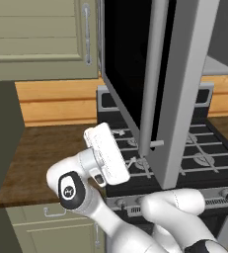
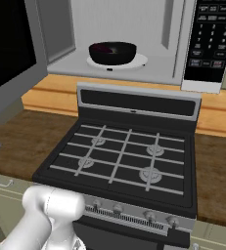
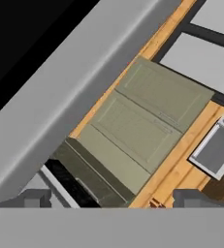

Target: Pick the eggplant from the sink and place it in the bowl. Then pick the bowl and place it in the microwave. Then close the microwave door and press the start button.

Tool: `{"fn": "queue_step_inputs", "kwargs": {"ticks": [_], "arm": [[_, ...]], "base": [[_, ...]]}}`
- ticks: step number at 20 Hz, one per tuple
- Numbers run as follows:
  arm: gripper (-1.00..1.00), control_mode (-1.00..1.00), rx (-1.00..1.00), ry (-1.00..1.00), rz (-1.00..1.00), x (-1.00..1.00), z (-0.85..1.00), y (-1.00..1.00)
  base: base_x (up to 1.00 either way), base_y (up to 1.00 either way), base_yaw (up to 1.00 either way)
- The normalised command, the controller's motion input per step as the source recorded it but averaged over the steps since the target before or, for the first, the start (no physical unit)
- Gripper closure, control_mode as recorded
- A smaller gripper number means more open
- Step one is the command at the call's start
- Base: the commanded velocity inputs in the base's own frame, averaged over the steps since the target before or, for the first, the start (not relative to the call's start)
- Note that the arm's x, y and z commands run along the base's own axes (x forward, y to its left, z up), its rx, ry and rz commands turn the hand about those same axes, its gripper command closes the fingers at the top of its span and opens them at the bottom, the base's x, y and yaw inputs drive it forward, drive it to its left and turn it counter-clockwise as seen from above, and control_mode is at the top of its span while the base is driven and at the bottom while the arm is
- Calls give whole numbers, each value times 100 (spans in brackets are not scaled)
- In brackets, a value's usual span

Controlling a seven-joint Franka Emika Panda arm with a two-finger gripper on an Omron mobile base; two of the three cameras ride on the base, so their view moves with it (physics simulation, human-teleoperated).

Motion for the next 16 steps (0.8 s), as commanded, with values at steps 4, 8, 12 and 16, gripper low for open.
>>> {"fn": "queue_step_inputs", "kwargs": {"ticks": [4,8,12,16], "arm": [[-100,-100,3,-17,0,-60,65,2],[-100,-100,4,-18,0,-49,66,-8],[-100,-100,4,-19,0,-38,57,-32],[-100,-100,7,-17,0,-15,38,-59]], "base": [[0,0,0],[0,0,0],[0,0,0],[0,0,0]]}}
